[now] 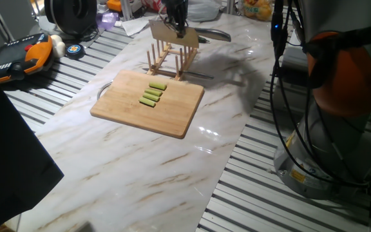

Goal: Cut the cucumber into segments

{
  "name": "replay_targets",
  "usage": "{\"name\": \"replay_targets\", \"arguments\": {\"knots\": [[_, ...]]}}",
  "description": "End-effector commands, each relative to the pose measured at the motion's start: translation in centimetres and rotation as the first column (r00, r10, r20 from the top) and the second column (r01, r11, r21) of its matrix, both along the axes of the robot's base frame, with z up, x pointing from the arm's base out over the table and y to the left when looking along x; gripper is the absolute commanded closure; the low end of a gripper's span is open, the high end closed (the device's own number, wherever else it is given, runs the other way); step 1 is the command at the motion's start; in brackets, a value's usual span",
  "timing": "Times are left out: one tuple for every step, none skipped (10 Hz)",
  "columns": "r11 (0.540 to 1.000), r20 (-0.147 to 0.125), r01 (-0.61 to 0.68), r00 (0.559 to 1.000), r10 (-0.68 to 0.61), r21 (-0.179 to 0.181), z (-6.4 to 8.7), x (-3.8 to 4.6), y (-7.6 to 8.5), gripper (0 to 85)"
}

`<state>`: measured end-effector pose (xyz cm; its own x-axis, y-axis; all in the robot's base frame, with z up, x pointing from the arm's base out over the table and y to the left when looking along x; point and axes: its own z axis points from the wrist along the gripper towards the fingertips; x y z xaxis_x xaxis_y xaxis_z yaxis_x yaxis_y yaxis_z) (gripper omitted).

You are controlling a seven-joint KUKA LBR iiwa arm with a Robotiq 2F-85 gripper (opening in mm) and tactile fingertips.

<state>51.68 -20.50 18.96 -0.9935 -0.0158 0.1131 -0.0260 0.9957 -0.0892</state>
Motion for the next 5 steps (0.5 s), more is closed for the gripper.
{"name": "replay_targets", "arguments": {"knots": [[1.000, 0.000, -0.005, 1.000, 0.005, 0.005, -0.2, 0.22, -0.2, 84.3], [1.000, -0.001, -0.014, 1.000, 0.014, 0.014, -0.5, 0.39, -0.8, 84.3], [0.999, 0.000, -0.023, 1.000, 0.023, 0.030, -0.9, 0.67, -1.4, 84.3], [0.999, -0.001, -0.028, 1.000, 0.028, 0.040, -1.3, 1.03, -1.8, 84.3], [0.998, -0.003, -0.031, 1.000, 0.031, 0.046, -1.5, 1.31, -1.8, 84.3]]}}
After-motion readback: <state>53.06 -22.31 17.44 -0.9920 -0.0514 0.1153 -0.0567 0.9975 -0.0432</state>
